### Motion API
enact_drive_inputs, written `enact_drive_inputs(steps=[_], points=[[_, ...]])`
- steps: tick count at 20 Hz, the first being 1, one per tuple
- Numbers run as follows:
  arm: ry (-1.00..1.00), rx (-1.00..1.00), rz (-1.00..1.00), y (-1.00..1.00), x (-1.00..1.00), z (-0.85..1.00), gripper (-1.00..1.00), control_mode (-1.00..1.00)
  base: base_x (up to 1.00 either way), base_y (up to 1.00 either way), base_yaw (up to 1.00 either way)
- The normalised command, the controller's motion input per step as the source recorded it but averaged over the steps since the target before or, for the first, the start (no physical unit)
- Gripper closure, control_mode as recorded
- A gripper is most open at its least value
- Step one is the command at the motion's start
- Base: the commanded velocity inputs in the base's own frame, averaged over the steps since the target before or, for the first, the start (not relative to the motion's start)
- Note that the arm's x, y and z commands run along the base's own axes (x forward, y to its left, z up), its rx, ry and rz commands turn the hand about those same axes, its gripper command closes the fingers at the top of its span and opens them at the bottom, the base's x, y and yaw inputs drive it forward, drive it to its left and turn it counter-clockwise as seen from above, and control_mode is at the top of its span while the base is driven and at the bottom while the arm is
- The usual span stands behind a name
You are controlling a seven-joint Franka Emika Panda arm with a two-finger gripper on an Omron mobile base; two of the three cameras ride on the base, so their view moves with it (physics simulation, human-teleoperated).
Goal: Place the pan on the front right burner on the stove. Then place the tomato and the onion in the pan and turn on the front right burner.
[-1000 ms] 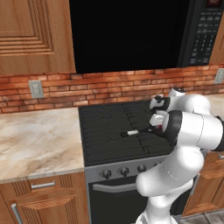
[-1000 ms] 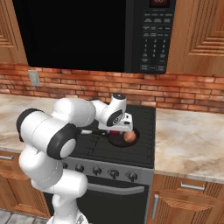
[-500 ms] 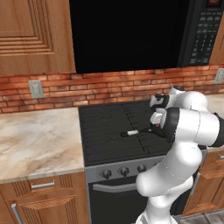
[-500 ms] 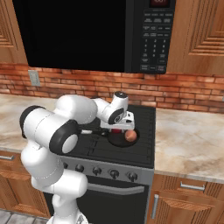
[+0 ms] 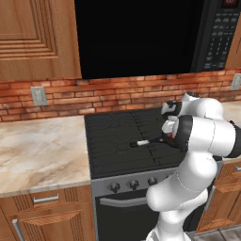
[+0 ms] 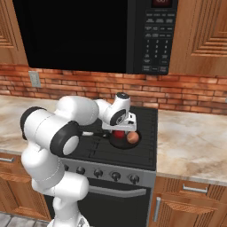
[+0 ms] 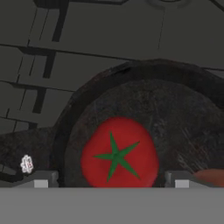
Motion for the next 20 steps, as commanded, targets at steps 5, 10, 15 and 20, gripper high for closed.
enact_drive_inputs(steps=[5,10,15,20], points=[[-0.02,-0.01,0.0,0.0,-0.2,0.15,-1.0,-1.0,0.0,0.0,0.0],[-0.04,0.0,0.0,0.0,-0.56,0.29,-1.0,-1.0,0.0,0.0,0.0],[-0.03,0.0,0.0,0.0,-0.56,0.34,-1.0,-1.0,0.0,0.0,0.0],[-0.03,0.0,0.0,0.0,-0.46,0.42,-1.0,-1.0,0.0,0.0,0.0]])
